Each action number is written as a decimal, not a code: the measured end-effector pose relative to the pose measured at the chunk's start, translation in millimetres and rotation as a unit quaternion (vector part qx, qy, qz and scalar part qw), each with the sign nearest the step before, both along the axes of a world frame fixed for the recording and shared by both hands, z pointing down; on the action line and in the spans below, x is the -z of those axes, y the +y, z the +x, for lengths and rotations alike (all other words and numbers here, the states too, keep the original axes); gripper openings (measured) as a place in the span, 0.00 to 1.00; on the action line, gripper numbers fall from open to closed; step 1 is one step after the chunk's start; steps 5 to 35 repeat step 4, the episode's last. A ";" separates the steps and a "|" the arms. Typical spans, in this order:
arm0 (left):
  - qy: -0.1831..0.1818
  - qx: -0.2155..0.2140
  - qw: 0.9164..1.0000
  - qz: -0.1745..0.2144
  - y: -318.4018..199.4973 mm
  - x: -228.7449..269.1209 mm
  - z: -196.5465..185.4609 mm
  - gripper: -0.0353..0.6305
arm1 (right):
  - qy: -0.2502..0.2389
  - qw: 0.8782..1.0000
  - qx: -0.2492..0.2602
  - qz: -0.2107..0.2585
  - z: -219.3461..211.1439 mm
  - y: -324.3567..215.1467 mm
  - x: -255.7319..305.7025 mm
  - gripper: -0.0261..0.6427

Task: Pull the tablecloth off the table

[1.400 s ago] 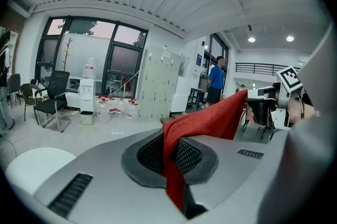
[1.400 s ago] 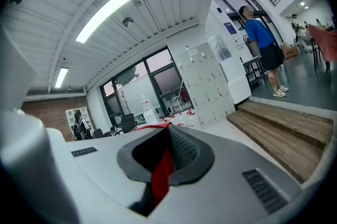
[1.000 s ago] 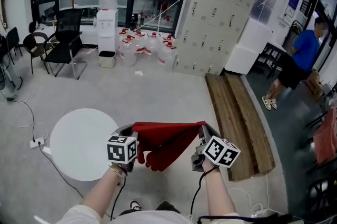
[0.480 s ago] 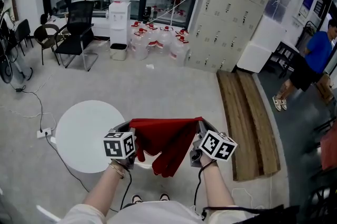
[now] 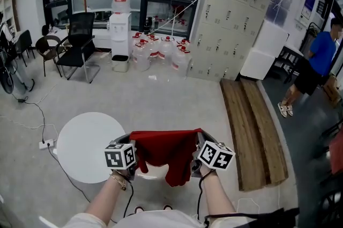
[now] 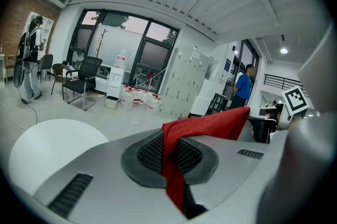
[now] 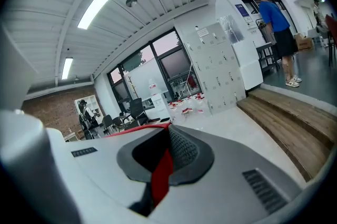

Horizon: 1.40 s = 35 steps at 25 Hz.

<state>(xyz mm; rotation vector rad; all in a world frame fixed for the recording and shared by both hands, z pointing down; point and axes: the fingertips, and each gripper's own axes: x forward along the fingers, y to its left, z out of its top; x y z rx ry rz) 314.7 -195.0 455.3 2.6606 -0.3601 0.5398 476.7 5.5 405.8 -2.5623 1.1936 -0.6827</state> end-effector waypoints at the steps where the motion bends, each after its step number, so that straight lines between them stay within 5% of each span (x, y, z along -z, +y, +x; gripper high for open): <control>1: -0.002 -0.001 1.000 0.001 2.9 -1.7 -0.5 0.08 | 0.000 1.000 0.000 -0.001 0.0 2.8 -1.9 0.08; 35: -0.006 -0.002 1.000 0.003 10.6 -6.2 -3.0 0.08 | -0.002 1.000 0.000 -0.002 -0.8 10.8 -7.8 0.08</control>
